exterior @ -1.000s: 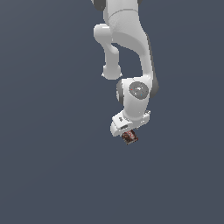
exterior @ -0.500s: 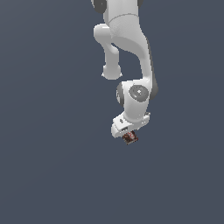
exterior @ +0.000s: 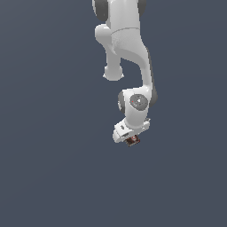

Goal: Pick up the object and move it to a goal position.

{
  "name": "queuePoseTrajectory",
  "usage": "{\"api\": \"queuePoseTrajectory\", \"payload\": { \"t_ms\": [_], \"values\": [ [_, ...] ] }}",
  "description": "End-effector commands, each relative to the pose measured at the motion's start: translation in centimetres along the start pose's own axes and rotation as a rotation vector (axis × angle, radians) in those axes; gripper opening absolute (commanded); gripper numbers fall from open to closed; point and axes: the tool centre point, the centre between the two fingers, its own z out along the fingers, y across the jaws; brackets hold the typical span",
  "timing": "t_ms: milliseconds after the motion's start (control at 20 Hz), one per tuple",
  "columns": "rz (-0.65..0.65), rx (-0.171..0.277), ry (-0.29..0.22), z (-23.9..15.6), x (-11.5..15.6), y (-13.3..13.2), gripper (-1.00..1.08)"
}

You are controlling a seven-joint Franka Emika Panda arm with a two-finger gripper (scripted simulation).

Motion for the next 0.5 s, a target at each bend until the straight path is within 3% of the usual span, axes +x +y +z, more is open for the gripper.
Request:
{"api": "queuePoseTrajectory", "payload": {
  "t_ms": [0,50,450],
  "values": [
    [0.000,-0.001,0.002,0.19,0.10,0.04,1.00],
    [0.000,-0.001,0.002,0.19,0.10,0.04,-1.00],
    [0.000,-0.001,0.002,0.19,0.10,0.04,-1.00]
  ]
}}
